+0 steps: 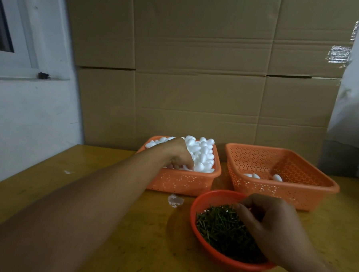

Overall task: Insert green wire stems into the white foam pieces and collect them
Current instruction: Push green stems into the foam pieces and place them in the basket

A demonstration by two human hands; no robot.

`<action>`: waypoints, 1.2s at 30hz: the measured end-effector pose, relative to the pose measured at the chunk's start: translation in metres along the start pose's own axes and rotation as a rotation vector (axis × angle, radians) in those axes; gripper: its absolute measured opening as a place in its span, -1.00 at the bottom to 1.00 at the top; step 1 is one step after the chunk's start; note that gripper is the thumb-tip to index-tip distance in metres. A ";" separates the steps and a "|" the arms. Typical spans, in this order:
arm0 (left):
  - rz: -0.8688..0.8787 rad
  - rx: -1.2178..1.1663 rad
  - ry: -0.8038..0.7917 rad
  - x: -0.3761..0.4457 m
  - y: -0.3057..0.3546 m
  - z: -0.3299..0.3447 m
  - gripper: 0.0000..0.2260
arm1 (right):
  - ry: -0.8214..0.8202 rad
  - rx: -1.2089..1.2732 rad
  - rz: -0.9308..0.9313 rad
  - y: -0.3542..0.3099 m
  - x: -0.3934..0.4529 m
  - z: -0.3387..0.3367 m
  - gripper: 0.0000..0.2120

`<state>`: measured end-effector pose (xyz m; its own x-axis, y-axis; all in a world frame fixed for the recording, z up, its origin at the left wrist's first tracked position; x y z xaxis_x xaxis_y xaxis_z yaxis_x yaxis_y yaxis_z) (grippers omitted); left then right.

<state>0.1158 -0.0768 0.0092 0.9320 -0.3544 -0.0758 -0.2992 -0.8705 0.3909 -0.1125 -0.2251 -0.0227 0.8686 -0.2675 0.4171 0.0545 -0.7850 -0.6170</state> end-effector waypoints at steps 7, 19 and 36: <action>0.179 -0.270 0.233 -0.024 -0.006 -0.012 -0.92 | -0.002 -0.003 0.003 -0.001 0.000 0.000 -0.87; 0.516 -0.759 0.276 -0.104 0.013 0.011 -0.80 | 0.014 -0.021 -0.014 -0.002 0.000 0.001 -0.86; 0.670 -0.960 0.005 -0.142 0.020 0.059 -0.86 | -0.346 -0.418 0.043 0.001 0.001 0.018 -0.76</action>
<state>-0.0351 -0.0641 -0.0264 0.6476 -0.6416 0.4110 -0.4560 0.1058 0.8837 -0.1030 -0.2156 -0.0349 0.9810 -0.1602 0.1096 -0.1239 -0.9516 -0.2814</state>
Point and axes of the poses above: each hand's wrist, its own x-axis towards the middle knuckle, its own z-axis out of the palm, y = z × x, the point moved 7 cm from there along x, towards the middle knuckle, and after that the axes turned 3 degrees about x, right-handed, at the moved point
